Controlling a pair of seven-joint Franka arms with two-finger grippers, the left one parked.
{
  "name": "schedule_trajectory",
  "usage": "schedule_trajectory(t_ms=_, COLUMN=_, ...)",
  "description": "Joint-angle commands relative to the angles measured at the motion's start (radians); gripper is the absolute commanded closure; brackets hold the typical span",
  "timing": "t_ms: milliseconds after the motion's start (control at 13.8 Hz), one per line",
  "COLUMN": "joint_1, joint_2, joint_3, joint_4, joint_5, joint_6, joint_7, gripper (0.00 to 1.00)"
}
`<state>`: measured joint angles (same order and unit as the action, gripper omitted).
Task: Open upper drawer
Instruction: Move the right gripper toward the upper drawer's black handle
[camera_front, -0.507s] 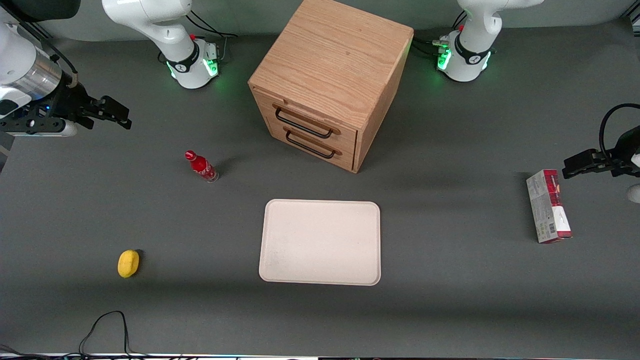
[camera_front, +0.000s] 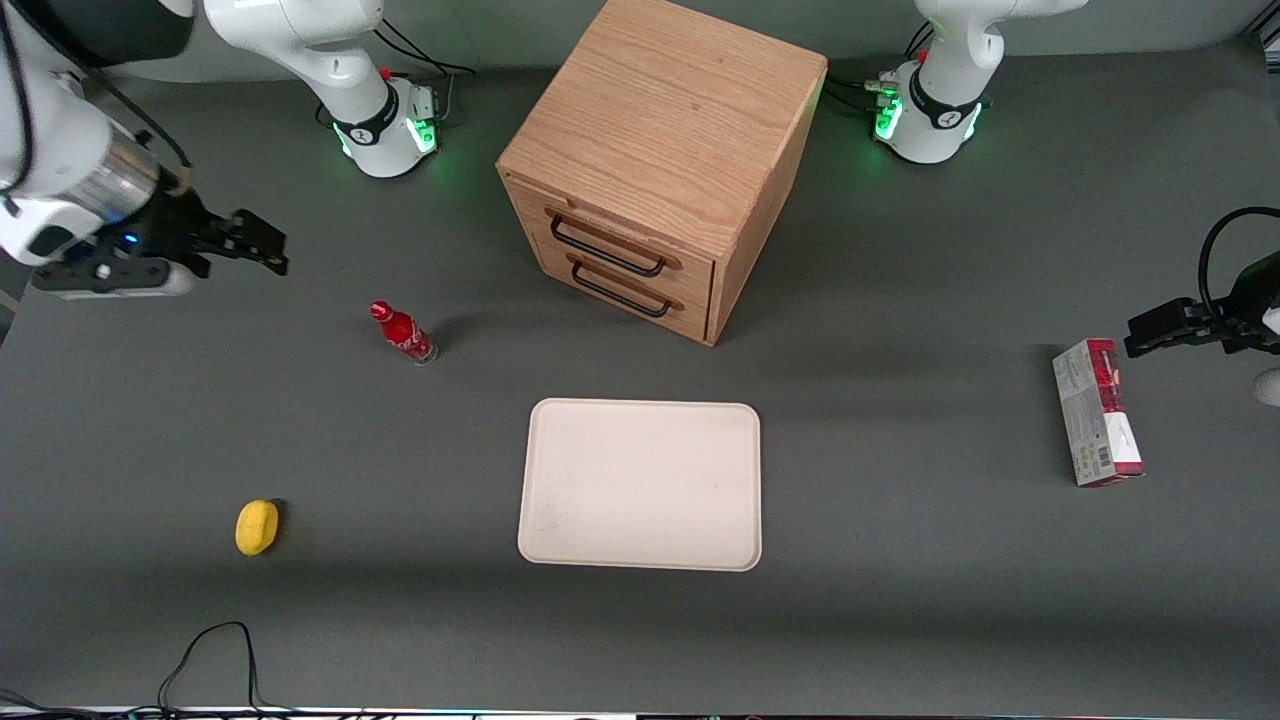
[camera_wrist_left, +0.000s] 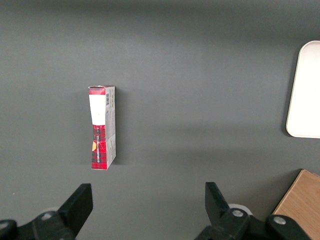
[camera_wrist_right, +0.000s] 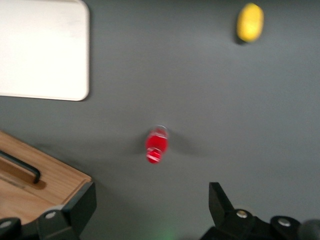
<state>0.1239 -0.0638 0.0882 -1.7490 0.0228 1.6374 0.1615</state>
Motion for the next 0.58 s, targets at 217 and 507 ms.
schedule_trajectory(t_ms=217, joint_1=0.005, joint_2=0.222, joint_3=0.328, joint_4=0.241, joint_5=-0.001, joint_6=-0.025, joint_7=0.018, gripper=0.00)
schedule_trajectory(t_ms=507, joint_1=0.006, joint_2=0.289, joint_3=0.514, joint_4=0.299, joint_5=-0.018, joint_6=-0.027, joint_7=-0.189, gripper=0.00)
